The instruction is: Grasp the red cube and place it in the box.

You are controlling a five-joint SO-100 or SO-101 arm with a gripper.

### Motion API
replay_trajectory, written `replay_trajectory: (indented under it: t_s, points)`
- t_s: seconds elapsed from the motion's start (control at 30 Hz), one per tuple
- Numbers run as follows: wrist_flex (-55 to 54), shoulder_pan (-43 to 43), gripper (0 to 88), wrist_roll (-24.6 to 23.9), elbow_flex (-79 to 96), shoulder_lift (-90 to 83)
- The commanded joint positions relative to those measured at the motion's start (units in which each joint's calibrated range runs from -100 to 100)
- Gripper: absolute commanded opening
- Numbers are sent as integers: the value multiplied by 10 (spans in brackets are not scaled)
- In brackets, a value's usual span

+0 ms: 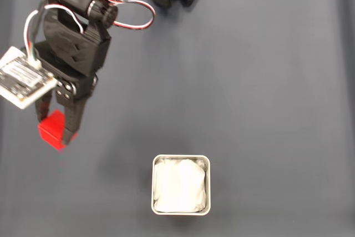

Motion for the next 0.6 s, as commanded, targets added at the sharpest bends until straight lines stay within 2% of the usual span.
replay_trajectory:
  t_s: [0.0, 0.57]
  points:
    - [-2, -22, 69, 7, -41, -4]
    - [-6, -110, 67, 13, -127, 48]
